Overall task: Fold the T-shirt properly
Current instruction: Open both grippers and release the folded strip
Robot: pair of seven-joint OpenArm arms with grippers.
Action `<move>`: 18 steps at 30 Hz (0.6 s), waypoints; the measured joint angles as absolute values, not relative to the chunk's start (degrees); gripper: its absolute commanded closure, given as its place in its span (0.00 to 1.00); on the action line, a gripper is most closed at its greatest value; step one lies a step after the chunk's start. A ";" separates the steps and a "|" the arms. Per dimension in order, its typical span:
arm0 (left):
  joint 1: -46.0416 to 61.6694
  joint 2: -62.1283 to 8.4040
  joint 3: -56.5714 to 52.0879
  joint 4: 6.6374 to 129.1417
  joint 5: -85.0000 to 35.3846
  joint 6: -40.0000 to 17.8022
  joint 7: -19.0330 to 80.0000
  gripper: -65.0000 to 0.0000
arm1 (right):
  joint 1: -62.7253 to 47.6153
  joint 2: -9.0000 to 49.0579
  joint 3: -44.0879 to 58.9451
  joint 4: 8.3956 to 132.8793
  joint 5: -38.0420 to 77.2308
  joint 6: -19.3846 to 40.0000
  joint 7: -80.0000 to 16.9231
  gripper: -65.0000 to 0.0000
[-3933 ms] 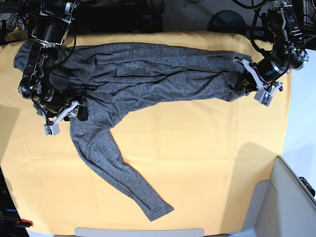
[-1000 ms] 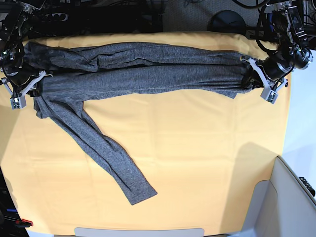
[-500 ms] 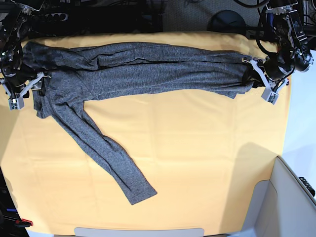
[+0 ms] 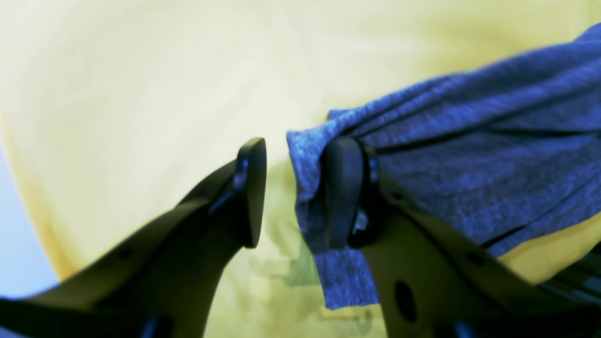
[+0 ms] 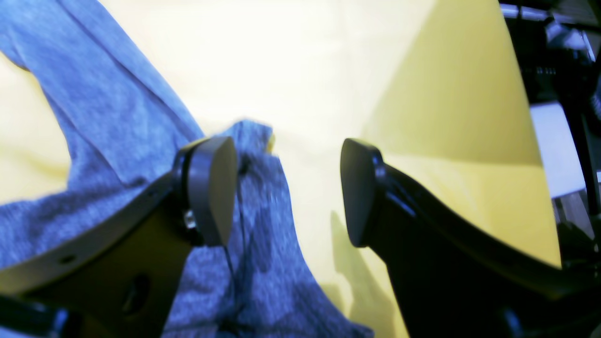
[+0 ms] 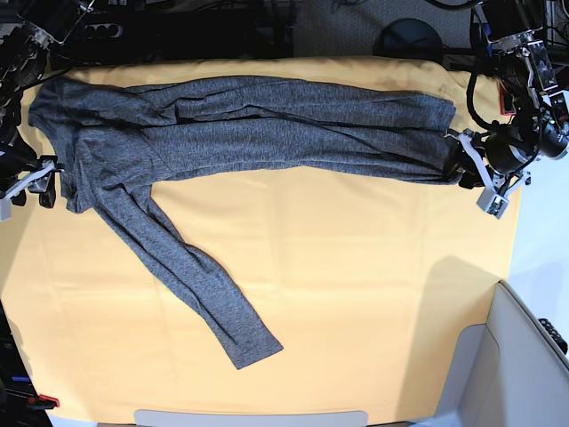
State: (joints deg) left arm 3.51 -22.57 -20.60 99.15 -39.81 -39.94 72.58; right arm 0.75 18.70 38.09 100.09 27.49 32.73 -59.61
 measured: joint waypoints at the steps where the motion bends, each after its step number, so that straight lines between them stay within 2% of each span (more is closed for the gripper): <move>1: 3.49 -22.59 -20.60 99.15 -39.55 -39.94 73.38 0.68 | 1.32 18.70 38.15 100.09 27.33 32.62 -59.70 0.46; 5: 3.33 -22.92 -20.40 99.11 -39.44 -39.94 73.56 0.68 | 3.99 18.55 37.95 100.09 27.38 32.56 -59.77 0.46; 11: 2.39 -23.83 -20.29 99.09 -39.57 -39.92 74.81 0.59 | 5.32 16.58 37.95 99.26 27.35 32.56 -59.83 0.46; 18: 2.52 -26.37 -15.99 99.04 -39.62 -39.94 74.81 0.56 | 7.97 15.18 37.91 94.17 27.16 32.38 -59.83 0.46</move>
State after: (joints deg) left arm 2.52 -26.37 -15.99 99.04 -39.62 -39.94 74.81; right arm 7.97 15.18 37.91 94.17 27.16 32.38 -59.83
